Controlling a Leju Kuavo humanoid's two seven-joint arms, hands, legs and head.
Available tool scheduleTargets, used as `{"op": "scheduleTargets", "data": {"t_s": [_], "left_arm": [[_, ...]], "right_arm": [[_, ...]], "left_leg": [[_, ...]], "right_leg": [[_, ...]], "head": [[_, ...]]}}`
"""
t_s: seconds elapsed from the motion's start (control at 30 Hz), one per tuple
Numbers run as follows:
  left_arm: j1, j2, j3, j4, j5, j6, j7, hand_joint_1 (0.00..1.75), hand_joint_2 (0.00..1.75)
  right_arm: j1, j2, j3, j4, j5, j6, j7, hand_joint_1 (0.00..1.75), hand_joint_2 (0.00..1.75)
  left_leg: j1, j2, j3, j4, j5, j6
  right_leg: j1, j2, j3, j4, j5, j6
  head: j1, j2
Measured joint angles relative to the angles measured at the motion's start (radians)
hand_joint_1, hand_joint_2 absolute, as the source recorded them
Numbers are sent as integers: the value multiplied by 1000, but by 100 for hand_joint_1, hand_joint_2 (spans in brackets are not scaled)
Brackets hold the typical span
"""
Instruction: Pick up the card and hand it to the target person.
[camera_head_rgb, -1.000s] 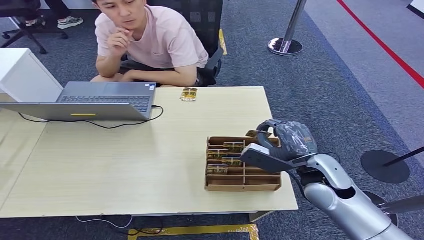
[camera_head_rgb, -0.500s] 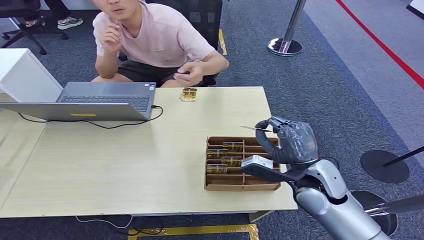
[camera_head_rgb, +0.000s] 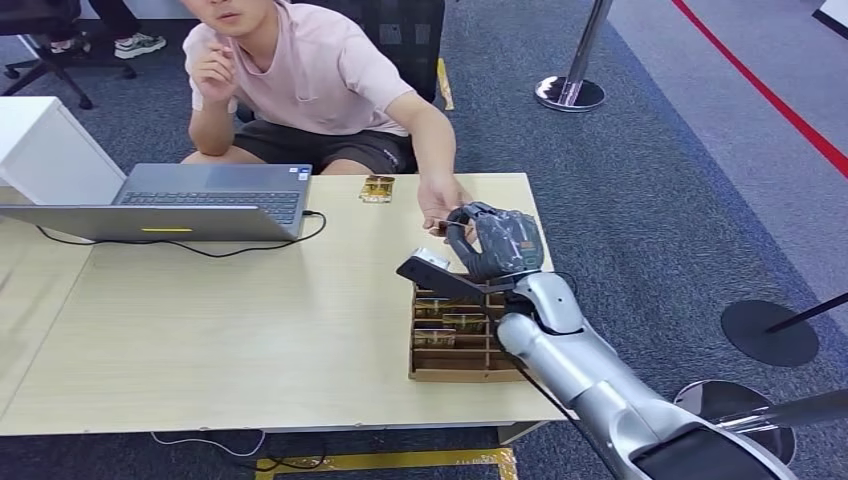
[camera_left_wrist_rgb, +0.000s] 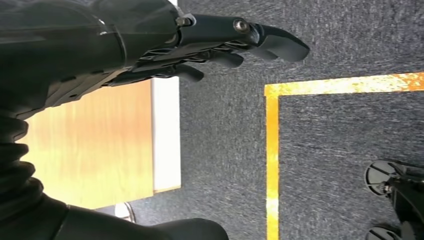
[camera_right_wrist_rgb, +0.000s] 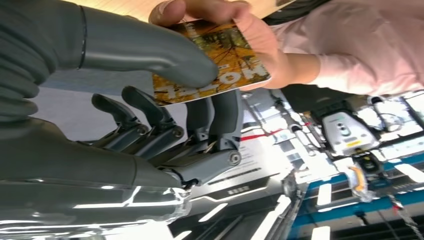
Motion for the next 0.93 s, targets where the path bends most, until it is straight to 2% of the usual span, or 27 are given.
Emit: {"op": "scheduleTargets", "data": {"t_s": [0.1,0.23,0.27,0.4,0.67,0.93], "left_arm": [[0,0,-3,0,-7,-7,4,0,175],[0,0,-6,0,-17,-17,1,0,175],[0,0,-8,0,-18,-18,-2,0,175],[0,0,-13,0,-16,-14,-15,0,0],[0,1,-20,0,-16,-10,-5,0,0],[1,1,-20,0,-10,-10,4,0,0]], "right_arm": [[-55,31,1,103,15,-5,14,157,175],[-100,56,1,197,30,-7,37,0,175],[-106,60,1,212,33,-7,41,0,175],[-124,68,1,256,42,-7,50,0,175],[-139,65,-6,286,26,17,71,0,175],[-152,43,-105,285,-117,106,57,0,175]], "left_leg": [[0,0,0,0,0,0],[0,0,0,0,0,0],[0,0,0,0,0,0],[0,0,0,0,0,0],[0,0,0,0,0,0],[0,0,0,1,0,0]], "right_leg": [[0,0,0,0,0,0],[0,0,0,0,0,0],[0,0,0,0,0,0],[0,0,0,0,0,0],[0,0,0,0,0,0],[0,0,0,0,0,0]], "head": [[0,0],[0,0],[0,0],[0,0],[0,0],[0,0]]}}
